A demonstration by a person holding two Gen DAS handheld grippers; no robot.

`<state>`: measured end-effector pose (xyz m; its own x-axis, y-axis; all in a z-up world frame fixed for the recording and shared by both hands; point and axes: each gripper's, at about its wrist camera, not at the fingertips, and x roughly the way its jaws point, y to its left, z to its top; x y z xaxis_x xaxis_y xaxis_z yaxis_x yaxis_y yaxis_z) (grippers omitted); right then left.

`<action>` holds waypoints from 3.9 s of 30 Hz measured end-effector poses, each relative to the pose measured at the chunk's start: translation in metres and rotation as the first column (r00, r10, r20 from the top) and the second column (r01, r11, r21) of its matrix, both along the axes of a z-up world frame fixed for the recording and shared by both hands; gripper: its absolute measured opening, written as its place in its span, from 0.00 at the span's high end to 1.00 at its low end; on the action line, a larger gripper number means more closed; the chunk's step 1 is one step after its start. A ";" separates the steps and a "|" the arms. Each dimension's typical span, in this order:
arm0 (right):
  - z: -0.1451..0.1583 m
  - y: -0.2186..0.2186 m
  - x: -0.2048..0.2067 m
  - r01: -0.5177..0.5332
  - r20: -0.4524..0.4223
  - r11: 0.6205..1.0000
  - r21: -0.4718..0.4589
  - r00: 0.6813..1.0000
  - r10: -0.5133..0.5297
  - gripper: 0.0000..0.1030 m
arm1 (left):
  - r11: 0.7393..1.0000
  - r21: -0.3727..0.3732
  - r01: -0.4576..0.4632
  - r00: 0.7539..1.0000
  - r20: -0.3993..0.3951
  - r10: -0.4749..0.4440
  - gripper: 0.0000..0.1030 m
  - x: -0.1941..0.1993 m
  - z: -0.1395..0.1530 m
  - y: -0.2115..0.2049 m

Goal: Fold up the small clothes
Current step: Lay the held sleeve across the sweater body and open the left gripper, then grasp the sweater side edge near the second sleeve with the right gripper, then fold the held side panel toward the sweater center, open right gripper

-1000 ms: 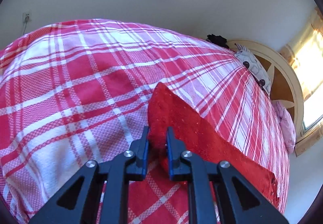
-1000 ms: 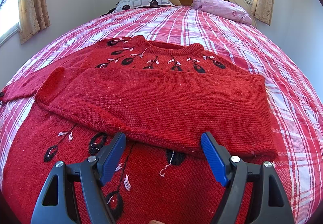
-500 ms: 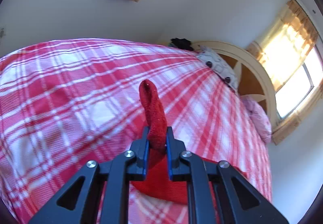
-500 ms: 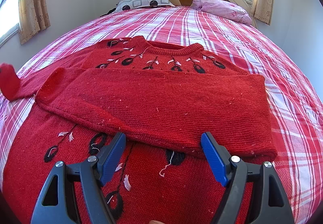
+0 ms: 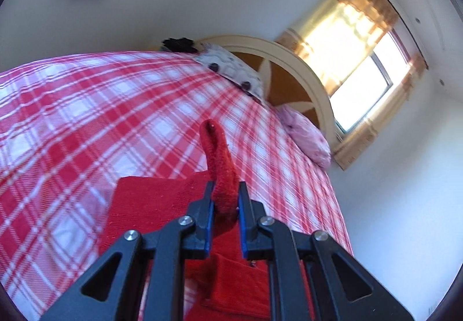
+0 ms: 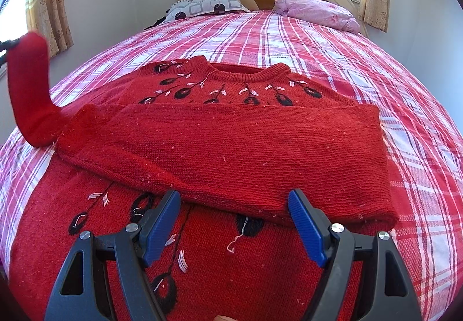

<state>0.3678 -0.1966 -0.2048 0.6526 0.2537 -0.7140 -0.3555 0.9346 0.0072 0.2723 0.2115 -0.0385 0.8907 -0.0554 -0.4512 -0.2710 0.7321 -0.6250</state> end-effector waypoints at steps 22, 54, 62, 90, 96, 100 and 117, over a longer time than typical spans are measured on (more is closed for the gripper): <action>0.003 -0.035 0.006 0.043 -0.024 0.975 0.217 0.999 -0.039 0.25 | 0.913 0.218 0.344 0.926 -0.240 -0.291 0.86 0.078 -0.078 -0.192; 0.044 0.003 0.024 -0.042 -0.094 0.945 0.325 0.993 0.077 0.25 | 0.816 0.480 0.323 0.874 -0.482 -0.063 0.04 0.027 -0.128 -0.109; 0.019 0.058 0.061 -0.035 -0.179 0.970 0.242 0.981 0.080 0.25 | 0.853 0.413 0.318 0.870 -0.485 -0.089 0.00 0.025 -0.132 -0.096; 0.062 -0.005 0.026 -0.003 0.022 0.964 0.264 1.000 -0.003 0.93 | 0.864 0.395 0.312 0.868 -0.487 -0.091 0.00 0.026 -0.134 -0.094; 0.058 -0.046 0.017 0.069 0.022 0.962 0.263 0.997 -0.078 0.94 | 0.864 0.394 0.312 0.869 -0.487 -0.091 0.00 0.026 -0.133 -0.094; 0.056 -0.074 0.016 0.122 0.024 0.958 0.260 0.991 -0.133 0.94 | 0.863 0.397 0.313 0.868 -0.488 -0.090 0.00 0.026 -0.133 -0.093; 0.026 -0.128 -0.007 0.225 -0.036 0.939 0.259 0.974 -0.223 0.94 | 0.863 0.396 0.312 0.868 -0.489 -0.090 0.00 0.026 -0.133 -0.093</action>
